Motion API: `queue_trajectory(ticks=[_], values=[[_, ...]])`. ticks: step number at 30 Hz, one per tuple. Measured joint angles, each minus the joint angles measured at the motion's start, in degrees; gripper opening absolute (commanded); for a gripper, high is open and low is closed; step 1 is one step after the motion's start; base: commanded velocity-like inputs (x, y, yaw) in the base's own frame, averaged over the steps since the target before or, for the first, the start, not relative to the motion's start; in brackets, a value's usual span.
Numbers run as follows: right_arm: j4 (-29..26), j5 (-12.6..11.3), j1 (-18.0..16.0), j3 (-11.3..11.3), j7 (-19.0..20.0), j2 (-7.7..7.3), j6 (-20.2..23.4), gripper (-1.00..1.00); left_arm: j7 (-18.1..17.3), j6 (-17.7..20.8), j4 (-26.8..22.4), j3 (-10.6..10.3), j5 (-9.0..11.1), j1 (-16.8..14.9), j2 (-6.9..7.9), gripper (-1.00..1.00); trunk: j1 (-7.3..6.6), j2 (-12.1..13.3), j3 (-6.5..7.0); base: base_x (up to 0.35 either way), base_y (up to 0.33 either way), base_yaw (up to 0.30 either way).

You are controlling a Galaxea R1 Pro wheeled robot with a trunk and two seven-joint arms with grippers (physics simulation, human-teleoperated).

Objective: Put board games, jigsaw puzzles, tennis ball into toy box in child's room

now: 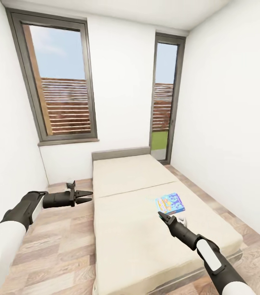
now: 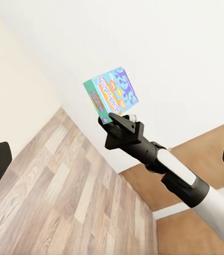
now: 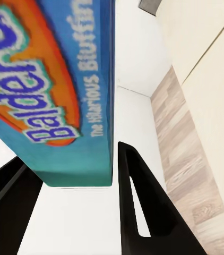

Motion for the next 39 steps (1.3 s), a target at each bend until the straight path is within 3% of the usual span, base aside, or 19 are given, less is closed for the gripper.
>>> queue_trajectory(ticks=[39], values=[[0.0, 0.0, 0.0, 0.0, 0.0, -0.04, 0.0, -1.0, 0.0, 0.0, 0.0, 0.0, 0.0, 0.0, 0.0, 1.0, -8.58, 15.7, 8.11, 0.0, 0.0, -0.274]])
